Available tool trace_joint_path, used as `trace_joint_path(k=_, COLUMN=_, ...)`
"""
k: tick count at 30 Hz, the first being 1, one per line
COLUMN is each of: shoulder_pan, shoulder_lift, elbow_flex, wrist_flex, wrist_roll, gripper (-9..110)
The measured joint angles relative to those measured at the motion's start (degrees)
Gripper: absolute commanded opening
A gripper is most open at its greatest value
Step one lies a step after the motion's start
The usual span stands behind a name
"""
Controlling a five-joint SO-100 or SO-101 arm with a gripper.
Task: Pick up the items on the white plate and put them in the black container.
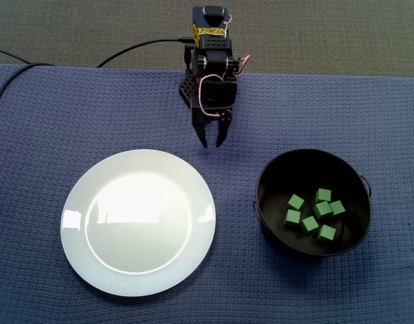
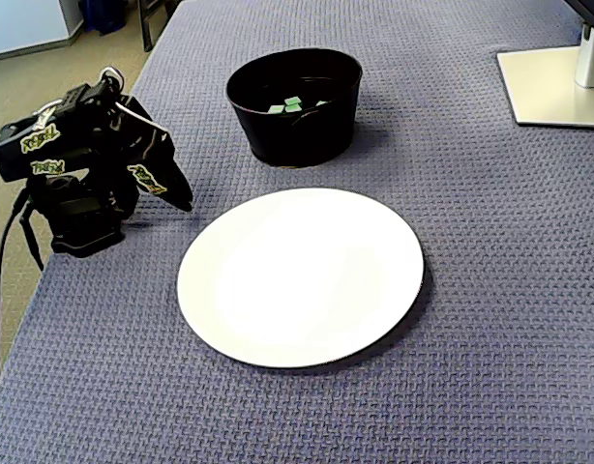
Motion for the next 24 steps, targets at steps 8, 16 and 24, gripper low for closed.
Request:
trace_joint_path(k=8, shoulder_pan=3.2, shoulder_lift=0.0, elbow_flex=0.0, wrist_flex=0.0, wrist_roll=0.0, gripper=6)
trace_joint_path(k=16, shoulder_pan=3.3, shoulder_lift=0.0, elbow_flex=0.0, wrist_flex=0.0, wrist_roll=0.0, gripper=6)
trace_joint_path(k=24, shoulder_pan=3.3, shoulder_lift=0.0, elbow_flex=0.0, wrist_flex=0.0, wrist_roll=0.0, gripper=6)
